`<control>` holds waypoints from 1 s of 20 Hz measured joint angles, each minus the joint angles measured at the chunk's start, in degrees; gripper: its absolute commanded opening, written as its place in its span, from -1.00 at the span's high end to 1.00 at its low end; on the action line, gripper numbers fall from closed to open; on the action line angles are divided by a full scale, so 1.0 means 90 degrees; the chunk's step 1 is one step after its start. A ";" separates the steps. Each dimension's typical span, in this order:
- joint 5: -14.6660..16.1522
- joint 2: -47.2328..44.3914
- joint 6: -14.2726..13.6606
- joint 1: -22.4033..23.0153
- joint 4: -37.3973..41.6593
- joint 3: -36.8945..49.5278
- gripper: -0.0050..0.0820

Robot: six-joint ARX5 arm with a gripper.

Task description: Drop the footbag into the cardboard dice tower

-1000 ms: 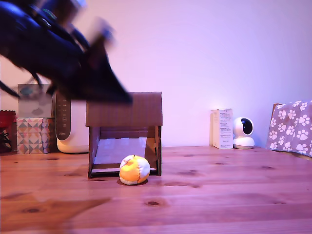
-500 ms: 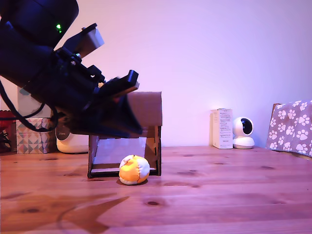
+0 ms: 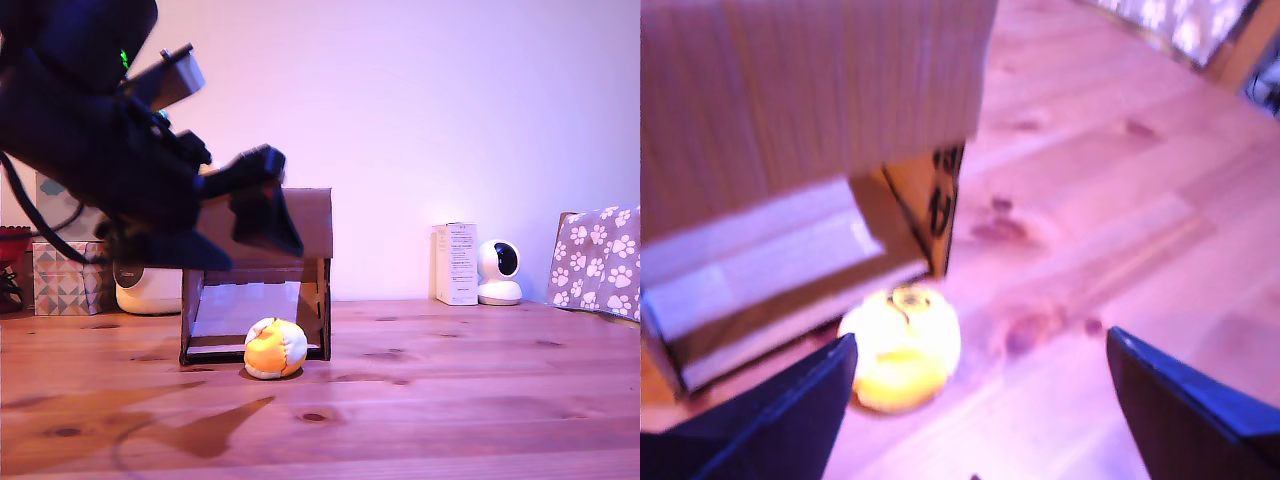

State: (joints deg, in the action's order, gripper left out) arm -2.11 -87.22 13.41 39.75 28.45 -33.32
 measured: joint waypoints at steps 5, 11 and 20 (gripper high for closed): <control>0.0000 -0.1018 0.0000 -0.0107 0.0692 0.0002 -0.80; 0.0083 -0.1690 0.0000 -0.0437 0.1001 -0.0381 -0.80; 0.0583 -0.2234 -0.0007 -0.0571 0.0651 -0.0923 -0.21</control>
State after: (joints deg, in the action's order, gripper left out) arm 3.14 -107.33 13.34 34.61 34.30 -41.63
